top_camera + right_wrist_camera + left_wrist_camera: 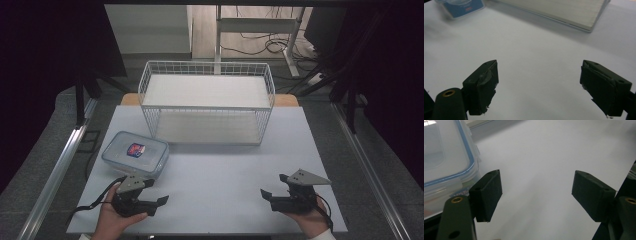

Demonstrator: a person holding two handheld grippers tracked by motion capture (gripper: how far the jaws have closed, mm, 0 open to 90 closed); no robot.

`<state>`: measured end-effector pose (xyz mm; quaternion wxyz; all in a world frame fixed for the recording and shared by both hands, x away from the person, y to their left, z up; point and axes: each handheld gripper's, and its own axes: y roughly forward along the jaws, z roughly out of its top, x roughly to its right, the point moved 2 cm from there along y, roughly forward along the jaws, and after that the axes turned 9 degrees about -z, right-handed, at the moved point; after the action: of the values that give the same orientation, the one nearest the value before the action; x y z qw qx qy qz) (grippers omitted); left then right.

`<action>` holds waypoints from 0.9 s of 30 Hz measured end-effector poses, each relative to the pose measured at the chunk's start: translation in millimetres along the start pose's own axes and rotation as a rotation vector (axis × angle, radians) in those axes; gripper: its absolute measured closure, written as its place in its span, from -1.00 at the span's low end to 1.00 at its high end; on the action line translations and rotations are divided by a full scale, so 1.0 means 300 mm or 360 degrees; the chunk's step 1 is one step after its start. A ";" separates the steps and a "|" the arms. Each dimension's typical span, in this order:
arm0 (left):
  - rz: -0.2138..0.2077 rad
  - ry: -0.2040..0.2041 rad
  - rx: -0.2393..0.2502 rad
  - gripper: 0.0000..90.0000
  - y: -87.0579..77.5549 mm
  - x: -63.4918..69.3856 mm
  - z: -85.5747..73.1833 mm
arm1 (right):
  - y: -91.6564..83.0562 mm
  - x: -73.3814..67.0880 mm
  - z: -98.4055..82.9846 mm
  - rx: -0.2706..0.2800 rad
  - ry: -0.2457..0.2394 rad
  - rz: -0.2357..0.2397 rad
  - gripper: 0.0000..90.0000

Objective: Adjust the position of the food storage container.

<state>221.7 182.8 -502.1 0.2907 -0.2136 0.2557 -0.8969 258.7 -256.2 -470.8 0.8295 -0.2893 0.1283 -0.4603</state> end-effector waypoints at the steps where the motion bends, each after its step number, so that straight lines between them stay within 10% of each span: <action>1: 0.0001 -0.0004 0.0010 -0.47 -0.005 -0.001 0.002 | 0.005 0.001 -0.001 -0.0003 -0.0018 0.0009 -0.65; 19: 0.0050 -0.0053 0.0109 -0.47 -0.072 0.015 0.000 | 0.003 -0.013 0.019 0.0020 -0.0038 0.0009 -0.64; 27: 0.0011 -0.0180 0.0114 -0.47 -0.100 -0.042 0.052 | -0.009 -0.003 0.017 0.0054 -0.0027 0.0014 -0.60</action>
<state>227.0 206.5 -475.4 0.3153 -0.2524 0.2074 -0.8910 258.9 -254.7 -465.3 0.8373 -0.2785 0.1148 -0.4563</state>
